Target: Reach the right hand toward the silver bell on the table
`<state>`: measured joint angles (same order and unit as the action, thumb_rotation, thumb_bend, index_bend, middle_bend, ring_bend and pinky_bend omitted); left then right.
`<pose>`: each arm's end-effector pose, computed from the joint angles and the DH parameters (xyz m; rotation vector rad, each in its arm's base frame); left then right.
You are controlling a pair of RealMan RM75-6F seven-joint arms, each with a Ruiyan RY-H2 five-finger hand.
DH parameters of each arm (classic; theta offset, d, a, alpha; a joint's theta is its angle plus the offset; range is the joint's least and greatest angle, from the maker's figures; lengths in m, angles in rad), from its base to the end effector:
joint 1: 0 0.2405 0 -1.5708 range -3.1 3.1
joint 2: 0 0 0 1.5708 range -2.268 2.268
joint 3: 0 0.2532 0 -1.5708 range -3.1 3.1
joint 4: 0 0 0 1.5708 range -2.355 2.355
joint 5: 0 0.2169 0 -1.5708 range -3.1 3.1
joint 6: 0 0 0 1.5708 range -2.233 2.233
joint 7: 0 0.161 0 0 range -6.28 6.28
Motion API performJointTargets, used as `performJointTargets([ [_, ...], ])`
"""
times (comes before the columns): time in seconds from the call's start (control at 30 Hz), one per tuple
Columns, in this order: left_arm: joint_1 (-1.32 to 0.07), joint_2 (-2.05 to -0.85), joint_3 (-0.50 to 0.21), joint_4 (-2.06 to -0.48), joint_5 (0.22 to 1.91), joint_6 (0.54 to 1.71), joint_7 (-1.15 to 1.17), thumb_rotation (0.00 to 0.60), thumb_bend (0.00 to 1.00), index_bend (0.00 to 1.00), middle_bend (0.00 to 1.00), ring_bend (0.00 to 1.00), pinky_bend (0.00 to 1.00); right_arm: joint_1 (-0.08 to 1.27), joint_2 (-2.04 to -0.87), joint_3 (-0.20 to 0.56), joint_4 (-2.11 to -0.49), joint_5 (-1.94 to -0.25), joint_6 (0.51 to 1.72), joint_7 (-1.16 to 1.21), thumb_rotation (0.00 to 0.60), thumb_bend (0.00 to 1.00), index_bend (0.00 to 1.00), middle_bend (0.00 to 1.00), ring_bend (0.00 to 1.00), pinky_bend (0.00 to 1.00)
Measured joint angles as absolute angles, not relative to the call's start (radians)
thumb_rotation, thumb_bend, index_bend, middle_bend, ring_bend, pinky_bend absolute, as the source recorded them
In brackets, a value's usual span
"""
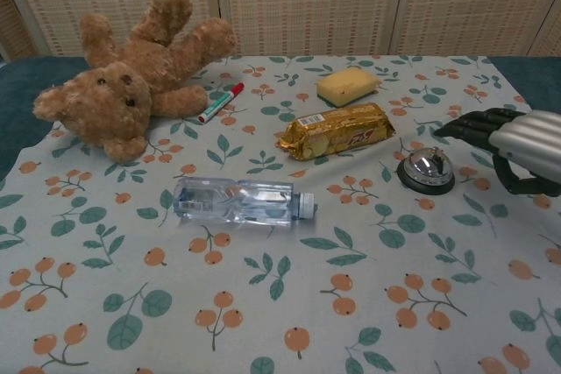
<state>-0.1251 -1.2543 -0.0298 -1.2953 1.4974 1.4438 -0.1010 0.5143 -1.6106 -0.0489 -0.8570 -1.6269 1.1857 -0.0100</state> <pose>-0.3576 0.2122 0.1335 -1.4344 -0.8608 -0.8339 -0.2970 -0.3267 0.0015 1.9570 -0.5252 0.7388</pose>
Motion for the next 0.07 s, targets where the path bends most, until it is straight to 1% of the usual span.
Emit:
performJointTargets([
  [0.07, -0.124, -1.254, -0.029, -1.296, 1.501, 1.447, -0.1, 0.6, 0.48, 0.29, 0.22, 0.17, 0.42, 0.47, -1.556, -0.055, -0.96, -1.607, 1.212, -0.08, 0.6, 1.0, 0.0, 0.06, 0.0, 0.08],
])
